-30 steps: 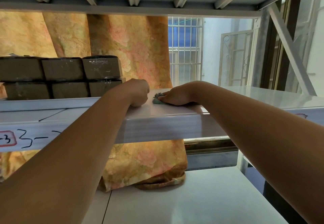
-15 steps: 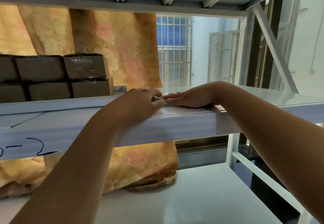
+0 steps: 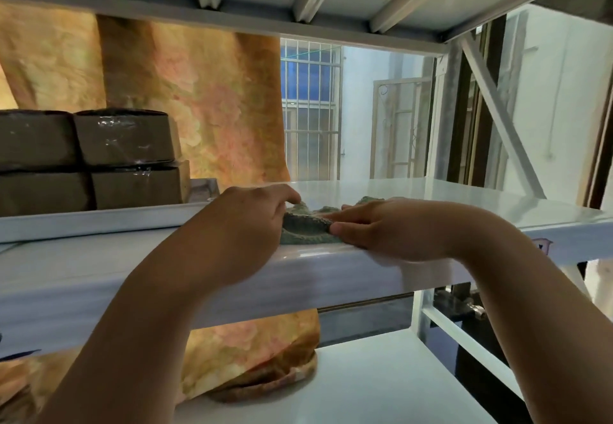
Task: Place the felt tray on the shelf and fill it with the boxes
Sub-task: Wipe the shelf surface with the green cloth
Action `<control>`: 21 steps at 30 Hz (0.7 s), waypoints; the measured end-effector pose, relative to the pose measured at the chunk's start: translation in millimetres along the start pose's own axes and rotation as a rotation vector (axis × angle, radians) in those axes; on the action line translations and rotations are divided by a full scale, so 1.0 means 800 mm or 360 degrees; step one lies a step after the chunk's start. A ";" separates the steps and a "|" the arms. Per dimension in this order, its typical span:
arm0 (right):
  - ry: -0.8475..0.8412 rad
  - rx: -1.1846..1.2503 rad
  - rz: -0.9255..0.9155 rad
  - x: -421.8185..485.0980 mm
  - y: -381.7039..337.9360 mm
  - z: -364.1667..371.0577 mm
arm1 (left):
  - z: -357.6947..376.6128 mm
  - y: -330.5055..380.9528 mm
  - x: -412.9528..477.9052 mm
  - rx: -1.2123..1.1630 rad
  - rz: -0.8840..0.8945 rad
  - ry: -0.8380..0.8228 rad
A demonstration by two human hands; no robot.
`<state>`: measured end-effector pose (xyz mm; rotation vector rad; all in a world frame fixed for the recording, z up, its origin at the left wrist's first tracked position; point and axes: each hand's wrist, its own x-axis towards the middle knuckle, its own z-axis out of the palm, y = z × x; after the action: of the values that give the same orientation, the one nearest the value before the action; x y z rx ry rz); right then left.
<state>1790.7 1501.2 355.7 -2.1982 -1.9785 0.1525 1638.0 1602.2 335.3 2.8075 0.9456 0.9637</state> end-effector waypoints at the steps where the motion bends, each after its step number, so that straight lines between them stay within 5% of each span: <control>1: -0.0070 -0.0014 0.0011 0.006 0.001 -0.005 | 0.000 0.000 0.000 0.0018 0.0004 -0.0019; 8: -0.0657 0.0404 0.0216 0.086 0.006 -0.029 | -0.005 0.005 -0.004 0.0086 0.0013 -0.0136; 14: -0.0359 -0.0177 0.0393 0.135 -0.017 -0.030 | -0.007 0.007 -0.010 0.0111 -0.0056 -0.0205; 21: -0.0351 -0.0205 0.0571 0.144 -0.019 -0.028 | -0.009 0.008 -0.005 0.0156 -0.0118 -0.0311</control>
<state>1792.7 1615.6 385.4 -2.7107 -1.7131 0.3374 1634.9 1593.7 340.0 2.8555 1.0885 0.6372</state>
